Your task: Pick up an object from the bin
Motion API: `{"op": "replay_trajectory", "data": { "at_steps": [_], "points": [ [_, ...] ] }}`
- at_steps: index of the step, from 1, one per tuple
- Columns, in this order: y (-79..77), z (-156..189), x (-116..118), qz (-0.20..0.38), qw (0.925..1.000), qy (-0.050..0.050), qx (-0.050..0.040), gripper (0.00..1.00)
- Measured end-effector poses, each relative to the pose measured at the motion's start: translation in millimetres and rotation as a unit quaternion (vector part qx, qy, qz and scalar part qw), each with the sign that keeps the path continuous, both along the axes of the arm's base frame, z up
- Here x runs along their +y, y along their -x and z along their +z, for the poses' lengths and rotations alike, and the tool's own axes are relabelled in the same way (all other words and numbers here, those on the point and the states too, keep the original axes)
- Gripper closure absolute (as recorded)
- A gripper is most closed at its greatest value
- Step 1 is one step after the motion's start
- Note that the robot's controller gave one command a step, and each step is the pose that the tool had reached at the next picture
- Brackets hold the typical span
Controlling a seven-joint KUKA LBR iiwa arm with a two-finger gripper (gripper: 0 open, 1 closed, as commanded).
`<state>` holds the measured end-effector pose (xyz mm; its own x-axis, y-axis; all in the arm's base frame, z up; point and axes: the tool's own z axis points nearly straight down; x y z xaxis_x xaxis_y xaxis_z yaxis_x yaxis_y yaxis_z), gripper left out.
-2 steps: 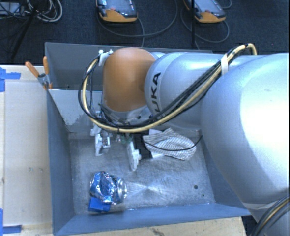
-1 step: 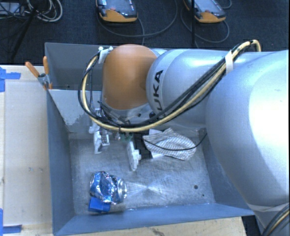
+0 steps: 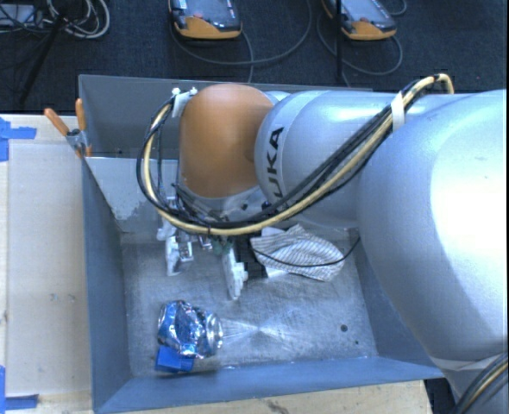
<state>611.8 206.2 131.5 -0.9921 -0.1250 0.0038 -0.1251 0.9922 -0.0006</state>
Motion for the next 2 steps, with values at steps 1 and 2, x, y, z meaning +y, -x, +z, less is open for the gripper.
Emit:
{"op": "replay_trajectory", "data": {
  "at_steps": [1,2],
  "points": [
    [-4.3,9.6,3.0,0.005,1.0,-0.001,-0.0032,1.0],
    [-1.4,10.2,9.0,0.007,1.0,-0.001,-0.0024,1.0]
  ]
}}
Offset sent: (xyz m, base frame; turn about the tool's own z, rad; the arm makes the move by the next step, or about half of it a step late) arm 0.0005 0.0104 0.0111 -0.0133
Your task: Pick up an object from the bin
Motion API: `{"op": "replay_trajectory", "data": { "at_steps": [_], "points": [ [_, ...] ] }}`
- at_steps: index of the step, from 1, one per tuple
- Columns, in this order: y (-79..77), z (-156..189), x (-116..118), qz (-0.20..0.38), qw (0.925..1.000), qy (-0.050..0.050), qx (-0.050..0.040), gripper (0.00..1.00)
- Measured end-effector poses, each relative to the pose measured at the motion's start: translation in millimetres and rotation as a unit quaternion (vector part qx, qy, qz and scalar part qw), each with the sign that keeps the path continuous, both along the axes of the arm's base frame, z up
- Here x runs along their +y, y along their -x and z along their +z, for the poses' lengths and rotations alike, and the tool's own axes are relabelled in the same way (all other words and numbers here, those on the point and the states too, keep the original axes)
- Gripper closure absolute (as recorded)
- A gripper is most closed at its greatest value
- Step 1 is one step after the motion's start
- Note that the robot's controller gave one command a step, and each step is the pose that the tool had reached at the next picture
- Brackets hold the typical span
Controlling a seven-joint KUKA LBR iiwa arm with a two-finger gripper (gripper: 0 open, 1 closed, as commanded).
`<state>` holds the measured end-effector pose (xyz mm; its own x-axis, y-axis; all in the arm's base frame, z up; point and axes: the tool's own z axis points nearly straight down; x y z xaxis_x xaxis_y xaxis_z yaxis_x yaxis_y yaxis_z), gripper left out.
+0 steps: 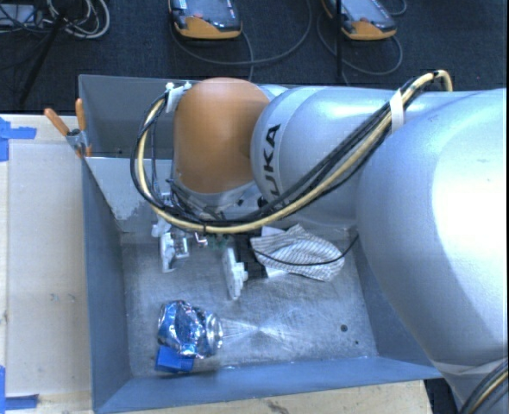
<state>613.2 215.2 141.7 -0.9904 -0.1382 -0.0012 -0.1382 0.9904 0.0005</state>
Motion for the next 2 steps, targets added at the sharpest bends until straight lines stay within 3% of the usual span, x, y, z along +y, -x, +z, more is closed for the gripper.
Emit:
{"op": "replay_trajectory", "data": {
  "at_steps": [2],
  "points": [
    [0.5,58,2,0.0,1.0,0.0,-0.0004,1.0]
  ]
}}
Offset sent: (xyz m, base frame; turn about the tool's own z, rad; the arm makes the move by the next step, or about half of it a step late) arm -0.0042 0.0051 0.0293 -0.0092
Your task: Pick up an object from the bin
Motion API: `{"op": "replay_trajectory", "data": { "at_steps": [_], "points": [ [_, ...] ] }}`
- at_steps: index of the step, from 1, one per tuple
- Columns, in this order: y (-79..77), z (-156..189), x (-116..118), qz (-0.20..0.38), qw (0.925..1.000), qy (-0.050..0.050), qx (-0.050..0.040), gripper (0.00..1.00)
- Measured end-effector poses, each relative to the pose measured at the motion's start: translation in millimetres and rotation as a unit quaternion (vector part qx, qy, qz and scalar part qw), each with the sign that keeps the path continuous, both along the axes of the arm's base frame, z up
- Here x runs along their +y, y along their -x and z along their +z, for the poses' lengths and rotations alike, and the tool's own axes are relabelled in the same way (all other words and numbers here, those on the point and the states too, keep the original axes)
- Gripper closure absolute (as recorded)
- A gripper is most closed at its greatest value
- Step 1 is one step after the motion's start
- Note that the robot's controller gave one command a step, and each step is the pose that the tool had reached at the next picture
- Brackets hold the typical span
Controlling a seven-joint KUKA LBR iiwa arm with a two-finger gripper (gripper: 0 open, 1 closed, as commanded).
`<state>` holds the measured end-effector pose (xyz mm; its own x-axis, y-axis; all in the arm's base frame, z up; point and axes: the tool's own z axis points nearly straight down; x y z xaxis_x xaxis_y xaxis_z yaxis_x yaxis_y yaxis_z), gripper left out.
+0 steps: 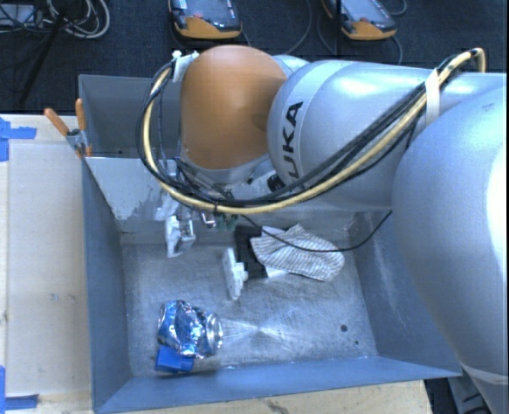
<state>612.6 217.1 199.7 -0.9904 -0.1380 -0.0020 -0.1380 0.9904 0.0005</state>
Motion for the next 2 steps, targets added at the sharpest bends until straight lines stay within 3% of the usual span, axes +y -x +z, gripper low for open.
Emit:
{"op": "replay_trajectory", "data": {
  "at_steps": [1,2],
  "points": [
    [5.3,-37,-7,0.007,1.0,-0.001,-0.0026,1.0],
    [13.2,-67,-14,0.021,0.9997,0.003,0.0094,1.0]
  ]
}}
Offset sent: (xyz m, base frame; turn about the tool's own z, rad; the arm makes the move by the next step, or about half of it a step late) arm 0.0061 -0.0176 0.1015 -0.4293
